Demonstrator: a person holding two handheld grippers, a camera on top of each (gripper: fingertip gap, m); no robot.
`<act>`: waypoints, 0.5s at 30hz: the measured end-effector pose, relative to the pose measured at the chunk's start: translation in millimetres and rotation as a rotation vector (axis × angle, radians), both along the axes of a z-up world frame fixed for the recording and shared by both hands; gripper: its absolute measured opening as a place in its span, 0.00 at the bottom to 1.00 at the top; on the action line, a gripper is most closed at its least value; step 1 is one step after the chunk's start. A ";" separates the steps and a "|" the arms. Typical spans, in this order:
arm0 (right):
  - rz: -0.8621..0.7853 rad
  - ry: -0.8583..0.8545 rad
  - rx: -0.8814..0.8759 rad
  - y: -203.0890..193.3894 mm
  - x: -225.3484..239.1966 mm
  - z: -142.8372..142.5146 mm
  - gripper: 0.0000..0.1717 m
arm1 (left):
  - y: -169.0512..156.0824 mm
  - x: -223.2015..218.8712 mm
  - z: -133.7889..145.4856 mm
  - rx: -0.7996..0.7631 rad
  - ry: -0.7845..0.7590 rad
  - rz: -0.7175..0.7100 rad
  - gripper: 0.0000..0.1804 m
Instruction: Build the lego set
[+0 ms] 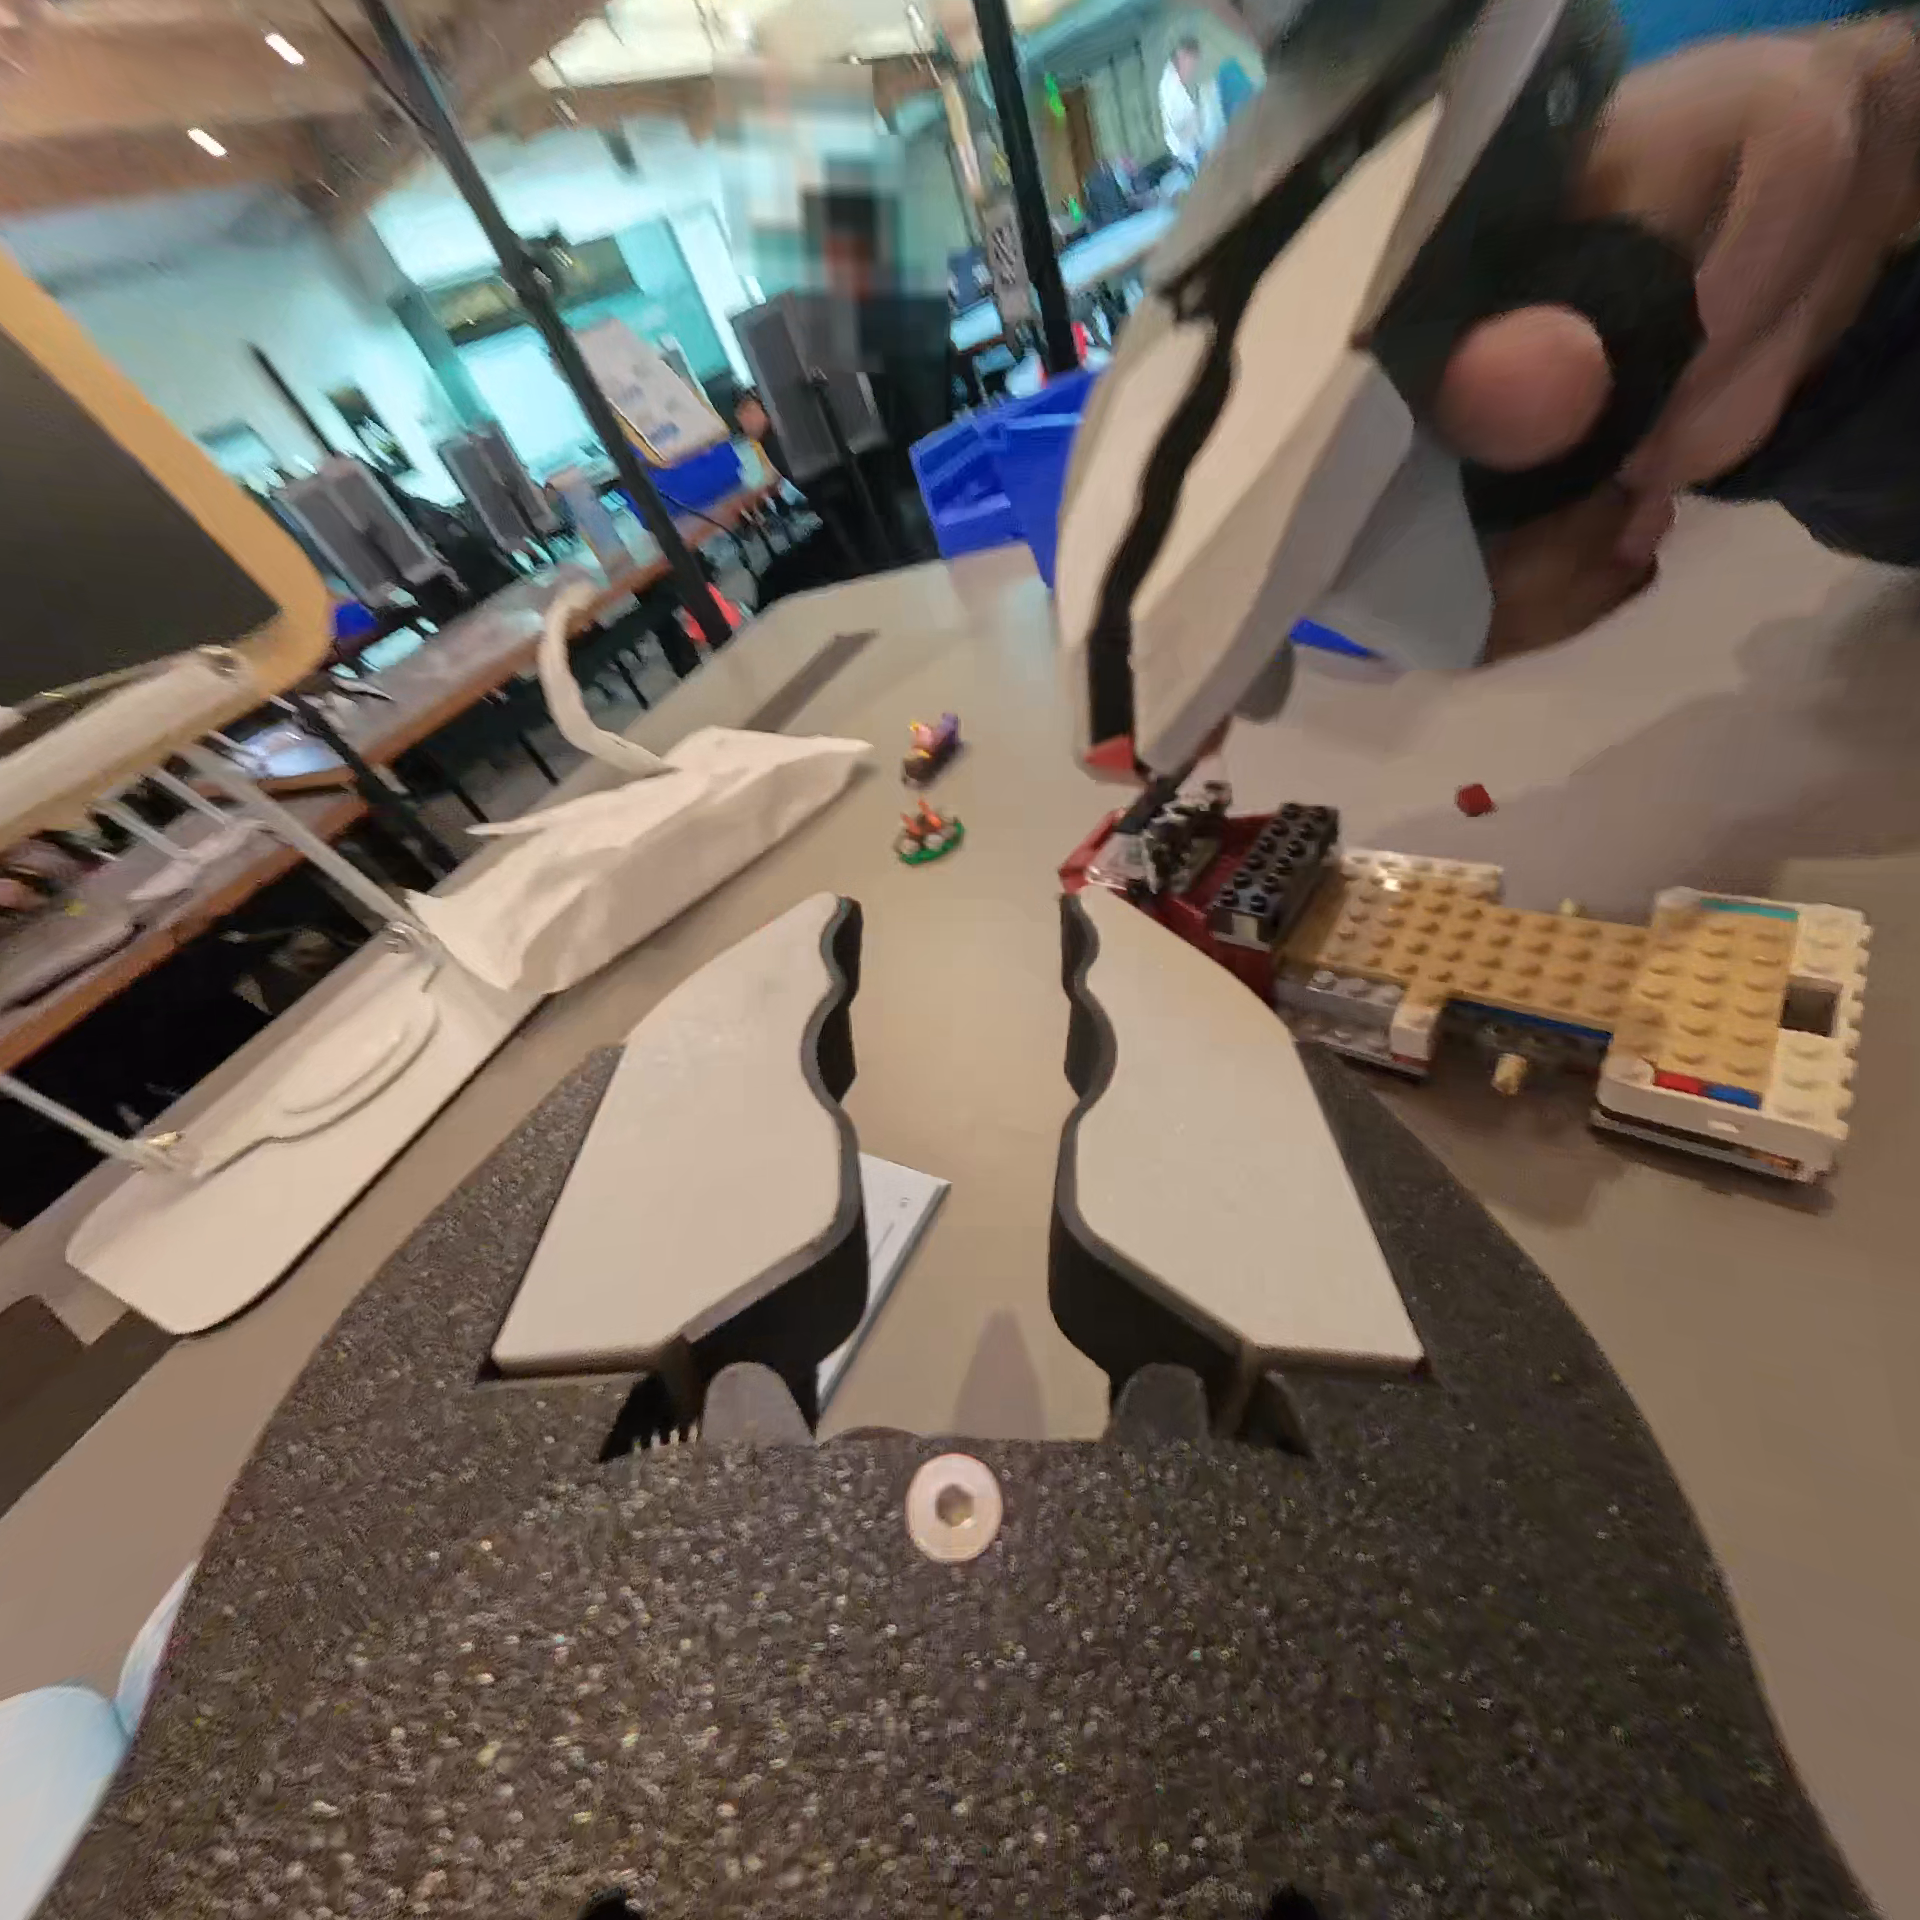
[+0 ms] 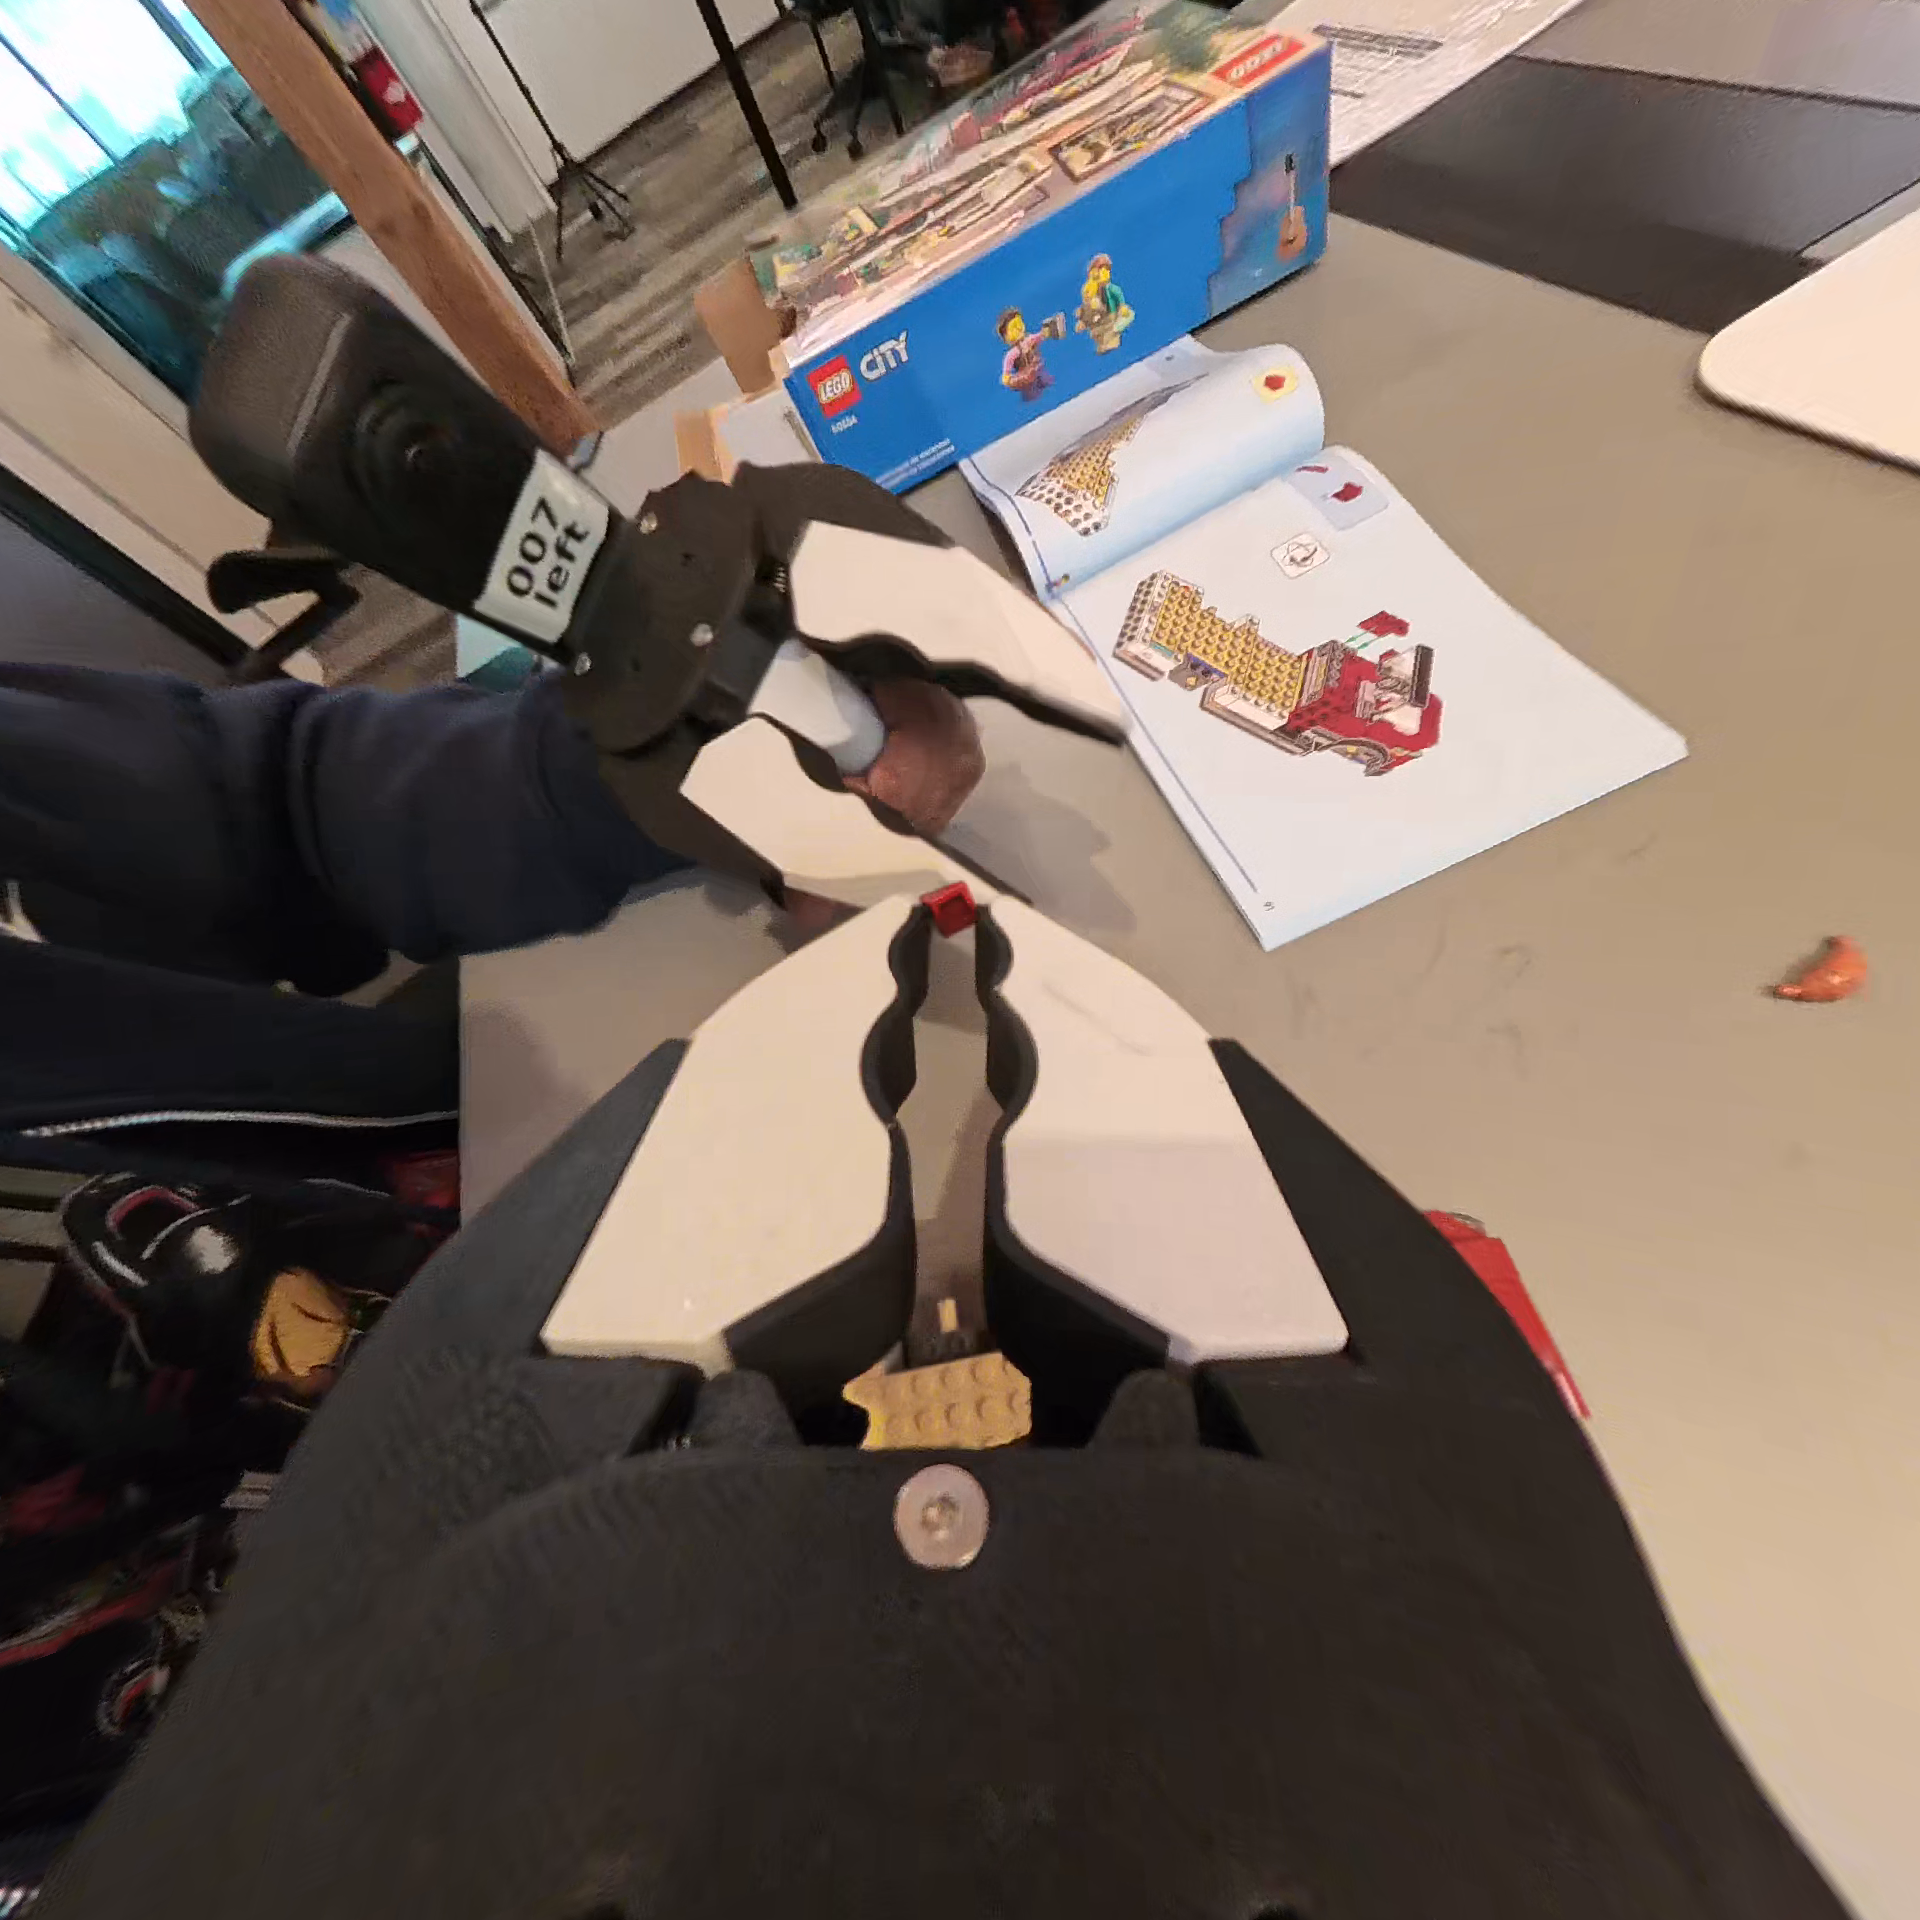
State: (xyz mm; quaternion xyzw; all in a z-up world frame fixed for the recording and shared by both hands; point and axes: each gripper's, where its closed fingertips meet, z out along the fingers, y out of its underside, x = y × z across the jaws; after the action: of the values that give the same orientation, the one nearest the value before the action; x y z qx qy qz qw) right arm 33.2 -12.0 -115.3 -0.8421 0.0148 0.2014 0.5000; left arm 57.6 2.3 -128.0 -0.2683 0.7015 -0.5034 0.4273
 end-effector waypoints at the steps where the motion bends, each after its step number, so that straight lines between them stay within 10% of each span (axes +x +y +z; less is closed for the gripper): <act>1: -0.020 0.029 0.010 1.7 2.2 -3.4 0.05 | 2.9 -2.5 2.0 -0.009 -0.031 0.007 0.21; 15: -0.111 0.063 -0.011 -0.8 21.4 -32.7 0.00 | 22.7 -7.3 -5.4 0.164 -0.116 0.081 0.19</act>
State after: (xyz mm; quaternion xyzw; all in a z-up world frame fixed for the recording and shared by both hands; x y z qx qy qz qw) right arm 54.7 -12.8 -147.9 -0.8359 0.0782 0.1998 0.5052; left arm 50.3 25.1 -133.4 -0.2308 0.7032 -0.4412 0.5075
